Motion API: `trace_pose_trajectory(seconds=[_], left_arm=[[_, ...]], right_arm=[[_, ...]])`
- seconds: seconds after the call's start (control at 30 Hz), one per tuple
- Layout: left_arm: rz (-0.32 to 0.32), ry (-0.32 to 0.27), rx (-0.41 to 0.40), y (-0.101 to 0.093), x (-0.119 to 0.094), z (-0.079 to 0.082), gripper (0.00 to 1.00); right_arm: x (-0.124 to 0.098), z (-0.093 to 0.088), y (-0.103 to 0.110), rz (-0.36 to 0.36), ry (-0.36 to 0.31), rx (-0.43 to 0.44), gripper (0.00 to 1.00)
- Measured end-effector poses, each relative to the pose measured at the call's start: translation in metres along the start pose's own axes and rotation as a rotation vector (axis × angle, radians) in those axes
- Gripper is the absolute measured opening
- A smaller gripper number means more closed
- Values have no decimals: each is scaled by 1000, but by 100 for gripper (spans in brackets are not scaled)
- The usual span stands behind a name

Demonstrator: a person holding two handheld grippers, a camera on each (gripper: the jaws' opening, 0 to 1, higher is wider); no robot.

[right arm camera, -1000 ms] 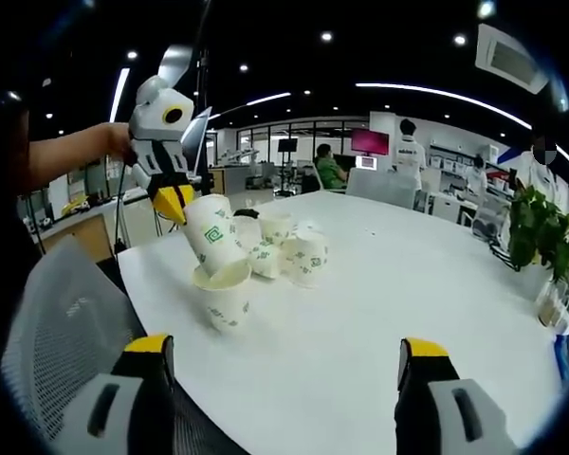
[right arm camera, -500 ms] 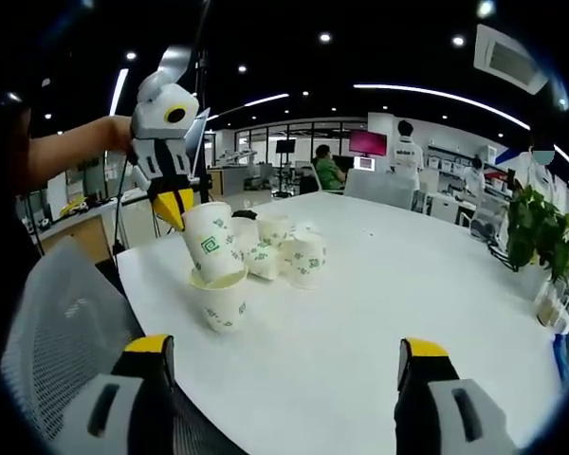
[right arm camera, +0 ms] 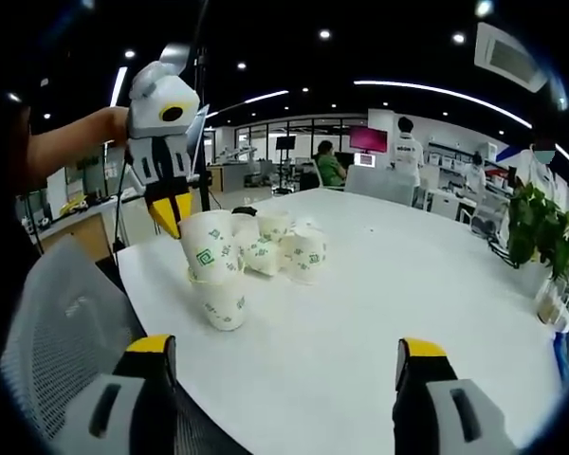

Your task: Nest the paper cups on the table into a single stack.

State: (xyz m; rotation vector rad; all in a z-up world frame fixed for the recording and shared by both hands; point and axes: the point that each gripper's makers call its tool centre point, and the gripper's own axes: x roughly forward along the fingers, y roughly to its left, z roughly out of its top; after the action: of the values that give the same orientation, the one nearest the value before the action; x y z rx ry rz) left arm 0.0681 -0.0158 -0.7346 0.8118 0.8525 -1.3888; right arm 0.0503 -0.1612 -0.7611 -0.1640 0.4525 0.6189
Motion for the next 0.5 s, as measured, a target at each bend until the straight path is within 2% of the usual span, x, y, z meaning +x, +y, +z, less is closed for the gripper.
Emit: trace_pose_trajectory(seconds=[0.2,0.37,0.5], left_arm=[[-15,15,23,-2,7,2,0],[-15,78,45,-1,17,-7,0],[-37,70,42,-7,22,-4,0]], right_arm=[[0,0,0,-1,3,3,97],[0,-1,0,-1,8,6,96],[1,-2,-1,-2,11,7,96]])
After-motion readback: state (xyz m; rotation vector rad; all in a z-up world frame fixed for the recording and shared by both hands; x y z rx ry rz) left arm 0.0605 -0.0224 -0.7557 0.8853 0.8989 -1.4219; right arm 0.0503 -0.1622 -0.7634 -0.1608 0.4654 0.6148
